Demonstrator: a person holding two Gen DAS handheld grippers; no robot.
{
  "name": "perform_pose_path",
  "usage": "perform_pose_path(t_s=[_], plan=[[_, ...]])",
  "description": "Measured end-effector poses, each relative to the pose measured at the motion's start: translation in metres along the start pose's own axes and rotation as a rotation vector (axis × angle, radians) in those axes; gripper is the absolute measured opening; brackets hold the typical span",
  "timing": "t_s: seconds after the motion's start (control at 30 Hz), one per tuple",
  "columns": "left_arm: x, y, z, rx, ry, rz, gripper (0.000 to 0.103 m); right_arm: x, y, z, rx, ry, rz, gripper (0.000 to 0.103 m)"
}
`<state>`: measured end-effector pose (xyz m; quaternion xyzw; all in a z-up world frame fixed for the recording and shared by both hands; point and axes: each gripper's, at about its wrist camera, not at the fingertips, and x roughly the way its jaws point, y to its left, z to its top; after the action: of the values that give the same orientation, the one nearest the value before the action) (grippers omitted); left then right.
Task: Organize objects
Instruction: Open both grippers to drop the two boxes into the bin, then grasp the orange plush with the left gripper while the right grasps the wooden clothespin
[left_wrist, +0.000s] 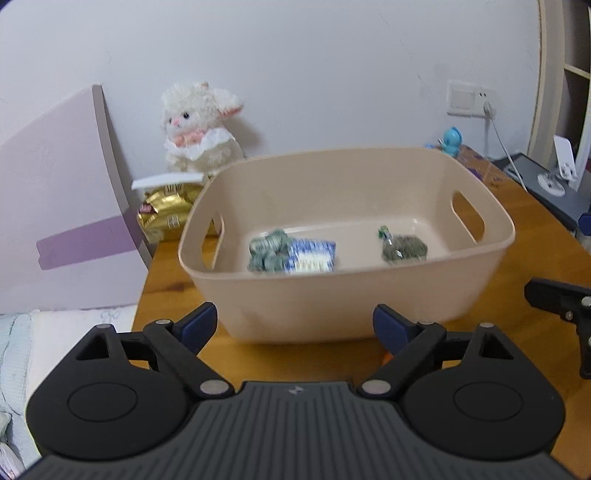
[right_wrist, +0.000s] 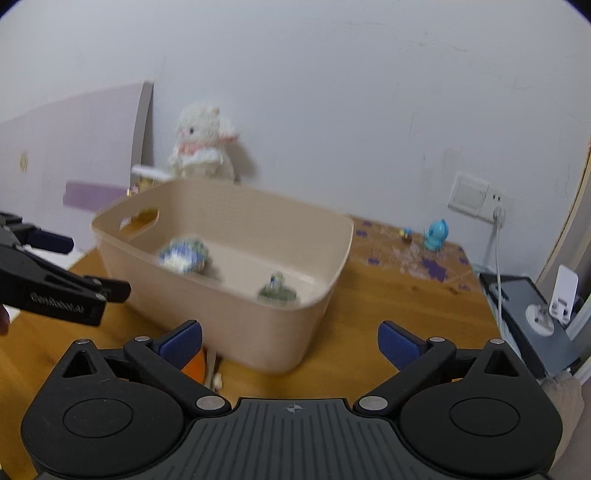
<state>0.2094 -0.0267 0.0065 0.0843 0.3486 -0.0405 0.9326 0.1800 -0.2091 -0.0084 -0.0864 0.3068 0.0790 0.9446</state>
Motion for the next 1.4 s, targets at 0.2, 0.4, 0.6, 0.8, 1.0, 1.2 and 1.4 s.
perform_pose_path(t_s=[0.2,0.4,0.6,0.8,1.0,1.2,1.4], plan=[[0.009,-0.01,-0.022,0.023,0.051,-0.039,0.092,0.014,0.0,-0.03,0.001,0.081,-0.008,0.103],[0.029,-0.022,-0.038,0.031,0.096,-0.09,0.092,0.034,0.005,-0.053,0.004,0.144,-0.004,0.103],[0.052,-0.033,-0.045,0.049,0.128,-0.124,0.089,0.052,0.011,-0.067,0.004,0.177,0.008,0.103],[0.068,-0.037,-0.049,0.055,0.149,-0.188,0.068,0.066,0.013,-0.074,0.014,0.199,0.025,0.103],[0.074,-0.041,-0.05,0.081,0.136,-0.25,0.033,0.072,0.02,-0.077,0.02,0.206,0.049,0.103],[0.071,-0.042,-0.052,0.073,0.123,-0.247,0.009,0.071,0.028,-0.077,0.022,0.204,0.059,0.103],[0.065,-0.028,-0.053,0.046,0.127,-0.213,0.008,0.071,0.036,-0.072,0.031,0.189,0.07,0.103]])
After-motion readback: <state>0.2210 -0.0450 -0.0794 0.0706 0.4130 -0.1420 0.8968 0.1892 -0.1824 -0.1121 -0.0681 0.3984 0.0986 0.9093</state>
